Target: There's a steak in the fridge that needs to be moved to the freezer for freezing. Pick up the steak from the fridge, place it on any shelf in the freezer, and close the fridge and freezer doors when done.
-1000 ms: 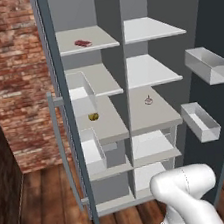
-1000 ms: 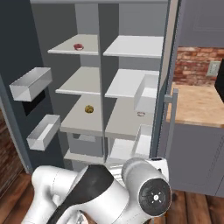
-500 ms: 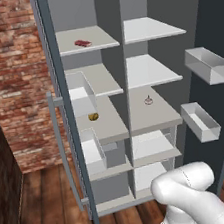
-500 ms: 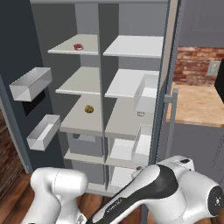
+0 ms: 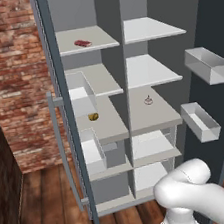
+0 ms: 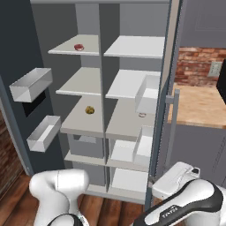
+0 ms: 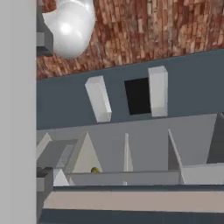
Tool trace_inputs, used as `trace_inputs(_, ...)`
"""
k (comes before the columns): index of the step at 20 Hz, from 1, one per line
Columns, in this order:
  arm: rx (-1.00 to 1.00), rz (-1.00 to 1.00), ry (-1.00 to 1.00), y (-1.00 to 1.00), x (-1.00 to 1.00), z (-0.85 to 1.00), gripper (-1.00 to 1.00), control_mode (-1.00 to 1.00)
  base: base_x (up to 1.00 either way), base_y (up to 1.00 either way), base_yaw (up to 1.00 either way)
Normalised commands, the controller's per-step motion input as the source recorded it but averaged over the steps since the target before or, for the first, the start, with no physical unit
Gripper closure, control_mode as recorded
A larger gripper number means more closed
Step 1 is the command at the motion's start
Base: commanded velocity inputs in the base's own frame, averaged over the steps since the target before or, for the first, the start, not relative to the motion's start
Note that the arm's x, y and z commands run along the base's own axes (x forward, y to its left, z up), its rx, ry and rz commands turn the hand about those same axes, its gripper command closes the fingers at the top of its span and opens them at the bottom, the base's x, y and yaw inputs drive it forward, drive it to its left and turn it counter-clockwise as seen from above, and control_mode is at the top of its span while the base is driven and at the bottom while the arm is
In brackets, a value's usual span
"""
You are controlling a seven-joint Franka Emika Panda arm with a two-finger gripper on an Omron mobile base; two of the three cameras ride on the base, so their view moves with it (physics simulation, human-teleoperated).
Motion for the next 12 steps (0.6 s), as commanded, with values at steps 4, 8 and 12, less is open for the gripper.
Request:
trace_inputs(4,0.09,0.01,0.02,-0.05,0.53,-0.20,-1.00,-1.00,0.00,0.00,0.00)
trace_inputs(8,0.01,-0.03,0.04,-0.01,0.59,-0.34,-1.00,-1.00,0.00,0.00,0.00)
trace_inputs(12,0.00,-0.06,0.00,0.00,0.56,-0.33,-1.00,-1.00,0.00,0.00,0.00)
